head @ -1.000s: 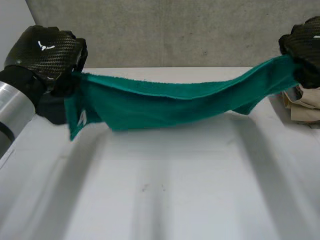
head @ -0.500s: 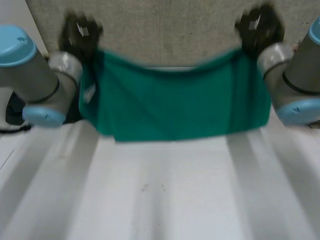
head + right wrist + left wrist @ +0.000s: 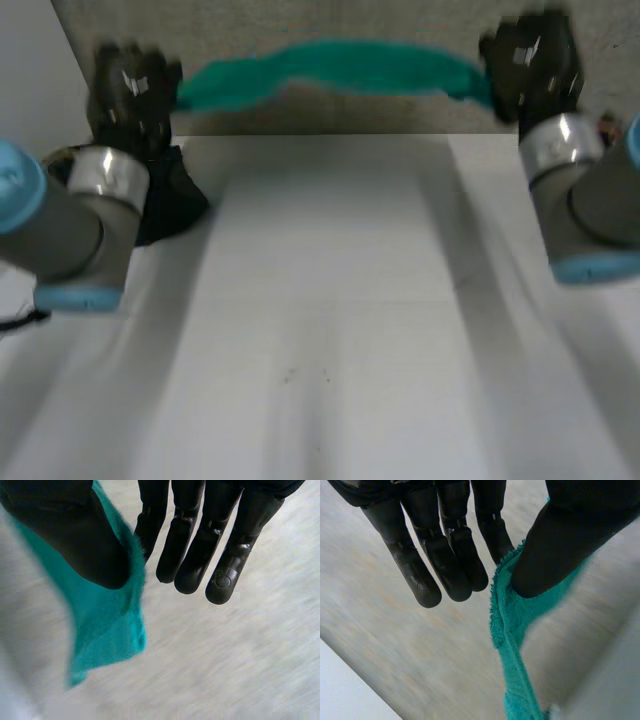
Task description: Fold the laundry.
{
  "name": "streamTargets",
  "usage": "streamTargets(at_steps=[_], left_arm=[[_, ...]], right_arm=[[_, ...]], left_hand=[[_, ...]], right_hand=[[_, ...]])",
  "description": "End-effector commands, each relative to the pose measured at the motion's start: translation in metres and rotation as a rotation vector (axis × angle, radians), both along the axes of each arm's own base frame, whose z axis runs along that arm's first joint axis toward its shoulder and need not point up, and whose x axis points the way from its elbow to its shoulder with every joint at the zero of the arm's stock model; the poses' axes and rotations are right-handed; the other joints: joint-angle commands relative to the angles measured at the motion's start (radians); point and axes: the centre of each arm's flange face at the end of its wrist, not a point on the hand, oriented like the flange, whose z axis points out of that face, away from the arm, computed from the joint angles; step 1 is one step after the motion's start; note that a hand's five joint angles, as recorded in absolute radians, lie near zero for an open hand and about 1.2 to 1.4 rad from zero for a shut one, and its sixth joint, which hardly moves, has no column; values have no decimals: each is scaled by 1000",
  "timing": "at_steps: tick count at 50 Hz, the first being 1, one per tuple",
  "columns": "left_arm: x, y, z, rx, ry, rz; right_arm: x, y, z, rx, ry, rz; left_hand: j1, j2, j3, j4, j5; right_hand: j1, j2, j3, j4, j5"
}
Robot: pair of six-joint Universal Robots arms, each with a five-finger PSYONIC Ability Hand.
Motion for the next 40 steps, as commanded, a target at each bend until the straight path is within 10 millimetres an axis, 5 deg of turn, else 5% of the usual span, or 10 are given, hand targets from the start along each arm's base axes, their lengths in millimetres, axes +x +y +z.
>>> streamTargets(at_steps=[1,7,11,15,20,40], left_arm=[[10,22,-90,257,-99,3],[15,37,-142,416,-167,6],[23,40,-149,447,-178,24],[30,35,-151,456,-176,36],[39,25,-150,460,-158,22],[76,11,-160,573,-156,69]], right_arm=[[-15,32,-86,364,100,-3],[-26,61,-129,596,151,-3],[-29,70,-140,654,142,0],[-39,65,-141,671,116,-27],[-46,59,-141,677,84,-44],[-60,49,-141,699,11,-79]], left_hand=[[237,196,201,193,245],[237,196,201,193,245],[200,159,163,156,207],[-381,-422,-418,-425,-373],[-508,-549,-544,-552,-500],[-423,-465,-460,-467,-416]], right_hand=[[399,216,209,203,222],[399,216,209,203,222],[399,216,209,203,222],[399,216,209,203,222],[399,216,209,203,222],[399,216,209,203,222]])
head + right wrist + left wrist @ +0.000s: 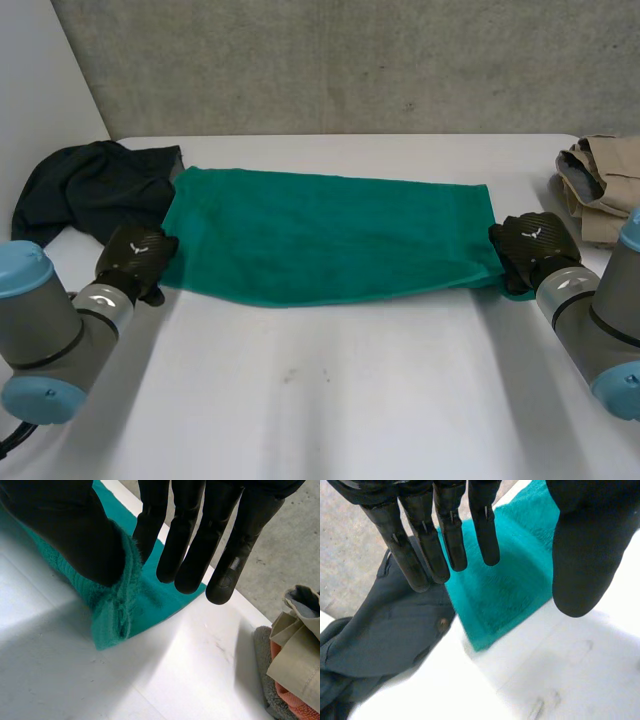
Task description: Fold the laundry.
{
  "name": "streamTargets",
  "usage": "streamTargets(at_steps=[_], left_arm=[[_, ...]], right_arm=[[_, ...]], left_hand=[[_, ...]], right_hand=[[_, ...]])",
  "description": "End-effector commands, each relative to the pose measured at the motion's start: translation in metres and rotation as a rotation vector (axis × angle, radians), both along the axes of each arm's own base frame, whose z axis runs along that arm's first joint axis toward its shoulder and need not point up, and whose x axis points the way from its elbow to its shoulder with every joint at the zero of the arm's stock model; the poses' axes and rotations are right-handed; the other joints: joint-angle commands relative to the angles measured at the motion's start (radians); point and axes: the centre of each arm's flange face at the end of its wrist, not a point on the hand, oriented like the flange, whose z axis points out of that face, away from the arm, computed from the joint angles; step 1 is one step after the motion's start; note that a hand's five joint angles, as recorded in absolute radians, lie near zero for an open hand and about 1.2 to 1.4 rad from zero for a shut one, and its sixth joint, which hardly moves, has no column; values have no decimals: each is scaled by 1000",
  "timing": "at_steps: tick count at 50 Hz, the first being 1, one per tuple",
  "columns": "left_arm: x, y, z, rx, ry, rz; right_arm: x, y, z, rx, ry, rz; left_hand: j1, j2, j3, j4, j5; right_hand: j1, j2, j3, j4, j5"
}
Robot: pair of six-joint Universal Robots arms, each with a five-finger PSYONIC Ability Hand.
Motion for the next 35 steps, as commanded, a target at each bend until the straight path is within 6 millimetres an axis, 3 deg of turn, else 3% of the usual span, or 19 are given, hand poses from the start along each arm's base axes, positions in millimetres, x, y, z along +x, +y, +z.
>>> streamTargets(at_steps=[1,8,18,27,35], left_arm=[[10,-8,0,-5,-3,29],[9,-13,-6,-3,-1,22],[-1,-22,-4,-26,40,-119],[-2,-43,-5,-42,41,-145],[-5,-57,-16,-2,32,-149]], right_arm=[[1,0,1,-5,-3,2],[1,0,0,-2,-3,2],[1,0,0,0,-2,2],[0,1,-2,5,-1,2],[1,2,-3,11,1,4]], left_hand=[[167,174,167,176,187],[258,265,259,268,278],[147,154,147,156,167],[53,60,53,62,73],[164,171,164,173,184]], right_hand=[[399,216,209,203,222],[399,216,209,203,222],[399,216,209,203,222],[399,216,209,203,222],[399,216,209,203,222]])
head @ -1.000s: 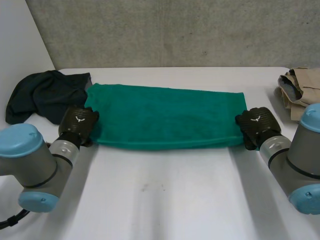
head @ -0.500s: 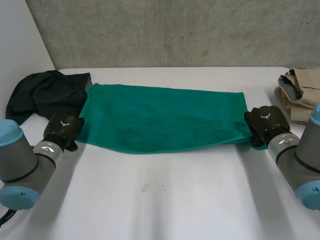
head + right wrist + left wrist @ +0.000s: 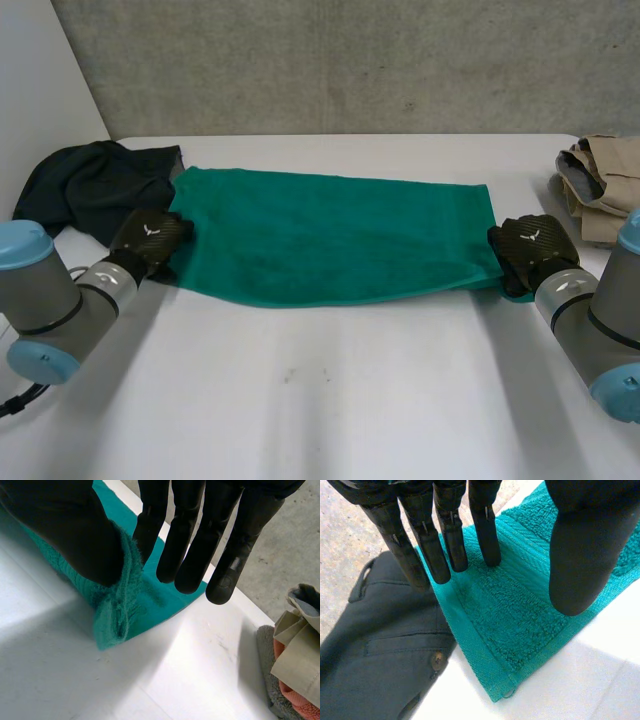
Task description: Fold the laundry.
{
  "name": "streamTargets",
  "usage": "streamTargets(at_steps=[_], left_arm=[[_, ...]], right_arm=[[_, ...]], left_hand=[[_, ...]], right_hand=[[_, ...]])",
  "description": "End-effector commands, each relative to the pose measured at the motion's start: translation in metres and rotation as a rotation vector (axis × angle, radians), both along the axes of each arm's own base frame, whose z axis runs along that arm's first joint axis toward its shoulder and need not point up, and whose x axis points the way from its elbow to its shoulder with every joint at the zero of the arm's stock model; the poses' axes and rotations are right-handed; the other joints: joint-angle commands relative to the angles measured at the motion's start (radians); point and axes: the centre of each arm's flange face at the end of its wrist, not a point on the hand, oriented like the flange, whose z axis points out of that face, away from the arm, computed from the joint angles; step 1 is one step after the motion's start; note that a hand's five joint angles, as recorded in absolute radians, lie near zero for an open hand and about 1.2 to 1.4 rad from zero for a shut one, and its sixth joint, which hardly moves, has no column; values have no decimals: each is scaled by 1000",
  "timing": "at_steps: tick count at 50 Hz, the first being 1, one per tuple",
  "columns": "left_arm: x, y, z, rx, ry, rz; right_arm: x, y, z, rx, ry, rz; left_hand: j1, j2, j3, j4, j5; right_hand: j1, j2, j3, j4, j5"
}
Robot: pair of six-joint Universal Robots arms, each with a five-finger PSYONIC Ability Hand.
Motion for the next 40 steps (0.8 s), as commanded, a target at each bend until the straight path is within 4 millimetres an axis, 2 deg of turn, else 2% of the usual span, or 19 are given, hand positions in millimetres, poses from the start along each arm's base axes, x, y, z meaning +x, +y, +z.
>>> streamTargets(at_steps=[1,19,23,26,27,34,40], left_arm=[[-3,-13,-7,23,-9,-1],[-6,-20,-16,26,-9,-10],[-6,-20,-17,33,-11,-10],[-6,-20,-16,28,-11,-10],[-6,-20,-15,27,-9,-8],[-7,-18,-12,37,-5,-7],[-8,-5,-16,110,-14,-12]], right_arm=[[1,1,-2,6,1,3],[2,2,-5,14,3,6],[2,2,-6,15,4,7],[2,2,-6,15,4,6],[2,2,-5,14,4,6],[1,2,-5,14,4,3],[0,1,-5,17,8,-1]], left_hand=[[176,184,178,186,193],[275,283,278,285,293],[399,407,401,409,416],[765,773,767,775,782],[783,791,786,793,801],[783,791,786,793,801],[783,791,786,793,801]], right_hand=[[399,216,209,203,222],[399,216,209,203,222],[399,216,209,203,222],[399,216,209,203,222],[399,216,209,203,222],[399,216,209,203,222],[399,216,209,203,222]])
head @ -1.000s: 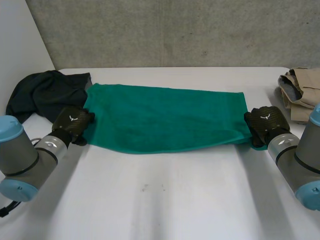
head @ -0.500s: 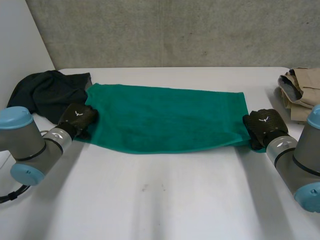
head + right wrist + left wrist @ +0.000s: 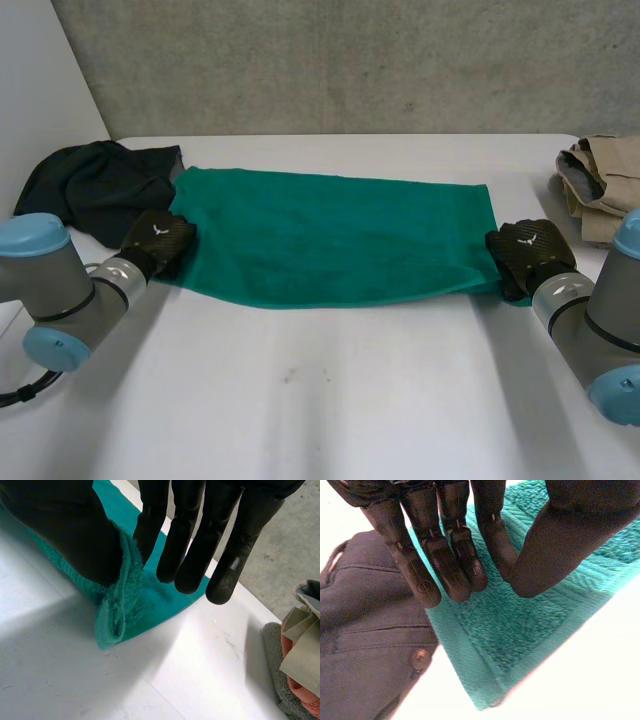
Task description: Fold the laundry.
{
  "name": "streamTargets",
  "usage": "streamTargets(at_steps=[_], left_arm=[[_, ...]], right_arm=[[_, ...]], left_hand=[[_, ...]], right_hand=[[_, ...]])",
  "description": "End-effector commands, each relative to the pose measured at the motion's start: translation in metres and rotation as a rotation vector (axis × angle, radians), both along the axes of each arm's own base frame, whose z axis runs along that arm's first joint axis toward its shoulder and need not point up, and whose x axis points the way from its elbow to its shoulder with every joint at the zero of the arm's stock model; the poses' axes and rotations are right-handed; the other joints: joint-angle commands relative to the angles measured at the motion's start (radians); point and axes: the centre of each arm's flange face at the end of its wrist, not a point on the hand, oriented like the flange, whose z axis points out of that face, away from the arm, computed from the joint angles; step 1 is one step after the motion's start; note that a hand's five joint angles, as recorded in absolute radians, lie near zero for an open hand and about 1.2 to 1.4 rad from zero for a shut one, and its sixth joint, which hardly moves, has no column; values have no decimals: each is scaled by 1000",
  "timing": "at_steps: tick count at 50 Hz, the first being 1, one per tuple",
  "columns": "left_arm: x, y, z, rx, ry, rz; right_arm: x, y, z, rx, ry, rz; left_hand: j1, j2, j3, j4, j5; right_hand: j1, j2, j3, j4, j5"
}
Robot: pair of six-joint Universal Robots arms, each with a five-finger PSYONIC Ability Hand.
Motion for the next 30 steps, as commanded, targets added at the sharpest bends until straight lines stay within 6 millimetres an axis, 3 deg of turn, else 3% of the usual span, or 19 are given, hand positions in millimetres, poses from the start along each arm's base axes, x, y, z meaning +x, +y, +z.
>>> streamTargets(at_steps=[1,3,5,6,14,22,30], left_arm=[[1,15,-1,71,-7,-4],[3,22,11,60,-2,-13],[3,27,15,54,-1,-17],[2,29,16,52,1,-21],[-5,28,17,39,15,-99],[-4,14,11,32,16,-91],[-6,1,6,15,16,-90]], right_arm=[[-1,0,1,1,4,-3],[-1,0,2,-1,4,-3],[-1,0,2,0,2,-4],[-1,0,2,0,3,-5],[-2,1,0,4,3,-5],[-2,1,0,6,3,-5],[-2,0,-1,7,4,-5]], left_hand=[[231,201,207,198,236],[179,150,155,146,184],[-432,-462,-456,-465,-427],[-592,-621,-616,-625,-587],[-588,-617,-612,-620,-583],[-403,-432,-427,-436,-398],[-388,-418,-412,-421,-383]], right_hand=[[399,216,209,203,222],[399,216,209,203,222],[399,216,209,203,222],[399,216,209,203,222],[399,216,209,203,222],[399,216,209,203,222],[399,216,209,203,222]])
